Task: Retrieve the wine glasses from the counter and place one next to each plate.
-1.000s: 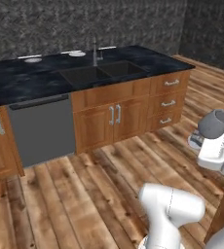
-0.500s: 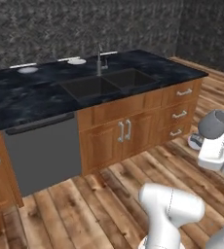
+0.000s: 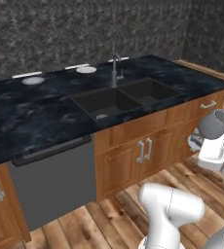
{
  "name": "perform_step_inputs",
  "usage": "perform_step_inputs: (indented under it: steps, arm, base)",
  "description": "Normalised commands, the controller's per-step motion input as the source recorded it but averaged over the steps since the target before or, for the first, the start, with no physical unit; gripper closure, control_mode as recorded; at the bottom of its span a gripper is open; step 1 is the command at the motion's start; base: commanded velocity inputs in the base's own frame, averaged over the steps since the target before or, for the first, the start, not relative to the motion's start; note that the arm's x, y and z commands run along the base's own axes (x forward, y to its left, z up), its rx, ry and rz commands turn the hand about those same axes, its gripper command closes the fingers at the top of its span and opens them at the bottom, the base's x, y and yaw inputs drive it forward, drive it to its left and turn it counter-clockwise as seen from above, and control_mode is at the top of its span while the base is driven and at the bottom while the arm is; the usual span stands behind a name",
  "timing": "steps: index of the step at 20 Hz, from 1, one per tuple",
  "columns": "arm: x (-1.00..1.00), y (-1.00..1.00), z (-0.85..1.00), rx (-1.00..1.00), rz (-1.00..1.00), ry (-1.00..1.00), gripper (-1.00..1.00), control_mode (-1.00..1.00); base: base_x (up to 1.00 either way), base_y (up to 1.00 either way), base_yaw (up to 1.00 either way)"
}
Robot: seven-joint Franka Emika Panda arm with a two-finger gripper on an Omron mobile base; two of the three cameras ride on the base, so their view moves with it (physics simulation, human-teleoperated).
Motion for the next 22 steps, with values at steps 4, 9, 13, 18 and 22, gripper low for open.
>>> perform_step_inputs:
  steps: [4, 9, 13, 18, 22]
  arm:
    - [0.0, 0.0, 0.0, 0.0, 0.0, 0.0, 1.0, 1.0]
    - [0.0, 0.0, 0.0, 0.0, 0.0, 0.0, 1.0, 1.0]
    - [0.0, 0.0, 0.0, 0.0, 0.0, 0.0, 1.0, 1.0]
    - [0.0, 0.0, 0.0, 0.0, 0.0, 0.0, 1.0, 1.0]
    - [0.0, 0.0, 0.0, 0.0, 0.0, 0.0, 1.0, 1.0]
  base:
    - [1.0, -0.05, 0.07]
    - [0.9, -0.84, 0.4]
    - [0.32, -1.0, 0.5]
    - [0.0, -1.0, 0.32]
    - [0.0, -1.0, 0.24]
